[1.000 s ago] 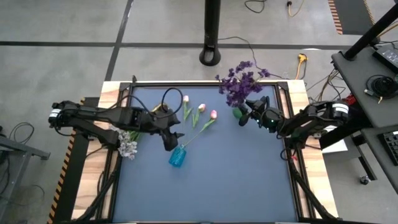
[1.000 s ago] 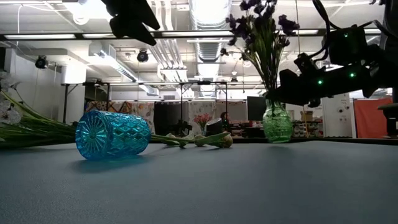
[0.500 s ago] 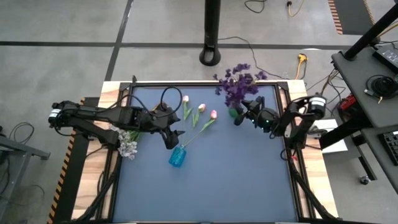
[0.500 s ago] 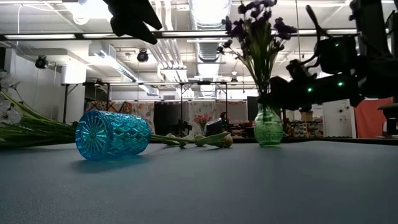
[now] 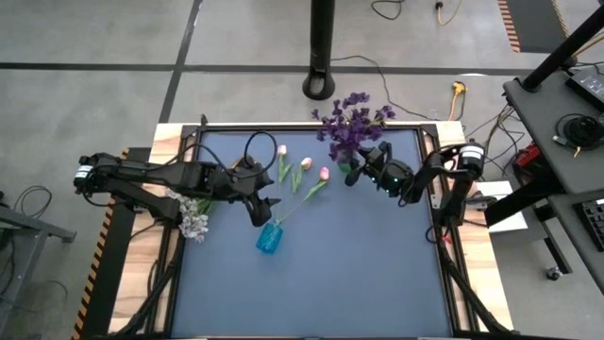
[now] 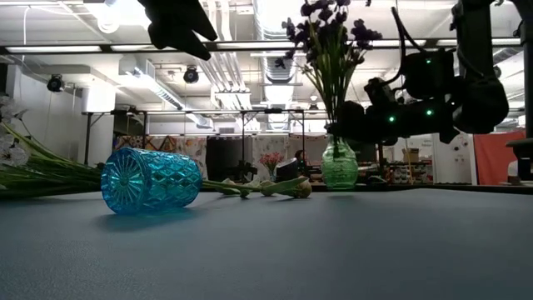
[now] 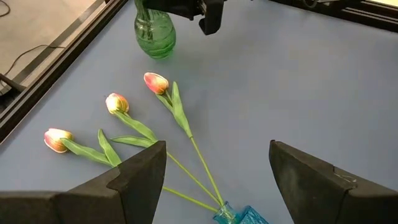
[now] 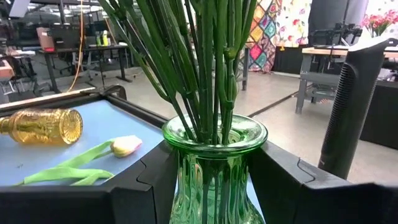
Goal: Sort flowers into vase by color
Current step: Put the green vase with flowers on the table
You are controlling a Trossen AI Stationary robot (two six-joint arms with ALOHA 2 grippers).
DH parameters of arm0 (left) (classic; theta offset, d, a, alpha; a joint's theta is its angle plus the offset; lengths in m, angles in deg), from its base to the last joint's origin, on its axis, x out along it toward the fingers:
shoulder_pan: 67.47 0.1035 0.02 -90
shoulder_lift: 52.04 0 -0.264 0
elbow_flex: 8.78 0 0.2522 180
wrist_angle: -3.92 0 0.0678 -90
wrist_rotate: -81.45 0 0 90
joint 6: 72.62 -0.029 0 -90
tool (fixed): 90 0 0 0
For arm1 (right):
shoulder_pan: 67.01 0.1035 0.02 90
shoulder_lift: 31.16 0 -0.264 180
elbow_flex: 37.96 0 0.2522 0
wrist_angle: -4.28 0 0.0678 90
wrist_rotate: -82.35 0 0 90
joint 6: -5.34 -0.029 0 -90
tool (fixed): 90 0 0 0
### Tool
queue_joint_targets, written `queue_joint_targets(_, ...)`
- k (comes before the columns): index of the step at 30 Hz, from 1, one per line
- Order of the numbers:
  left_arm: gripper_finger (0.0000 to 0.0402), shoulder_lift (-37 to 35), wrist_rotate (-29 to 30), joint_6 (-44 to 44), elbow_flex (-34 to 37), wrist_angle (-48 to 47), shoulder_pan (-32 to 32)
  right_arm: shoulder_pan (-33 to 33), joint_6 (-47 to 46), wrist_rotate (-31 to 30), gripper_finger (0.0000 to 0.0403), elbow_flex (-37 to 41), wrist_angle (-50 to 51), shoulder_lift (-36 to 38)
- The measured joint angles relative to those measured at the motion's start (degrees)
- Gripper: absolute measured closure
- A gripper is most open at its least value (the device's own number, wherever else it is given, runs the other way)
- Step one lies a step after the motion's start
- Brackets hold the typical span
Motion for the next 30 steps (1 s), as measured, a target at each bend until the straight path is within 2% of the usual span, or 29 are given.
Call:
queue_joint_targets(9,0.0135,0.02,0.0,-0.02,0.0,-0.01,0.0,0.0,-1.12,-0.44,0.0236,-0.84,-0.45,-3.97)
queue_joint_targets(17,0.0135,0.02,0.01,-0.04,0.0,-0.04,0.0,0.0,-1.08,-0.48,0.0236,-0.82,-0.45,-4.18)
queue_joint_targets(30,0.0135,0.02,0.0,-0.03,0.0,-0.04,0.0,0.0,-1.15,-0.46,0.0203,-0.08,0.31,-4.38)
